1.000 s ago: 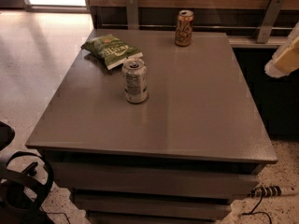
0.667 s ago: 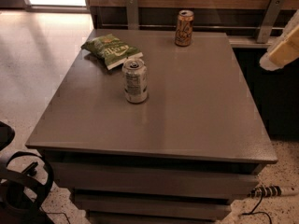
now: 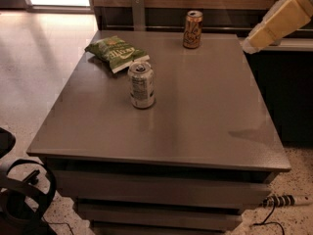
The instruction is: Knock orange can over
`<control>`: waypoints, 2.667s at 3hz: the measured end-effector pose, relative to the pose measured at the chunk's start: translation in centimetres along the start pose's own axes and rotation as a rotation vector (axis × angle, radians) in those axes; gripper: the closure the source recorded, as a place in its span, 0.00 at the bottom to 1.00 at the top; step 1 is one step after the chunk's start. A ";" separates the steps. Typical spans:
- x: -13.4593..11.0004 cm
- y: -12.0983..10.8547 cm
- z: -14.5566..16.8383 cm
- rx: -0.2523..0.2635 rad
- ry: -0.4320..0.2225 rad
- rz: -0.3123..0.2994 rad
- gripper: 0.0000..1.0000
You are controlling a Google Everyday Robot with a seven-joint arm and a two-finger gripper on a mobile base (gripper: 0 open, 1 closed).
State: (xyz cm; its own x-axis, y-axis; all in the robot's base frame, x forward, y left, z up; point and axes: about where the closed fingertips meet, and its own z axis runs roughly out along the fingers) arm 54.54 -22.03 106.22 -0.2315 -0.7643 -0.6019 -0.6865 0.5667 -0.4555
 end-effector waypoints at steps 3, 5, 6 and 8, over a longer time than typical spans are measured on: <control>-0.5 -3.2 11.8 -0.011 -0.191 0.214 0.00; 0.5 -6.5 17.4 0.099 -0.239 0.353 0.00; 0.5 -6.5 17.4 0.098 -0.239 0.353 0.00; 0.5 -8.3 21.0 0.075 -0.285 0.385 0.00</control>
Offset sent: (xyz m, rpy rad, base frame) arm 0.1167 0.0251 -0.0636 0.3122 -0.0165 -0.0515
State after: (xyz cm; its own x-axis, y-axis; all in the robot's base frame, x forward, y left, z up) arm 74.62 -20.60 95.92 -0.2535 -0.3857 -0.8871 -0.5337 0.8206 -0.2043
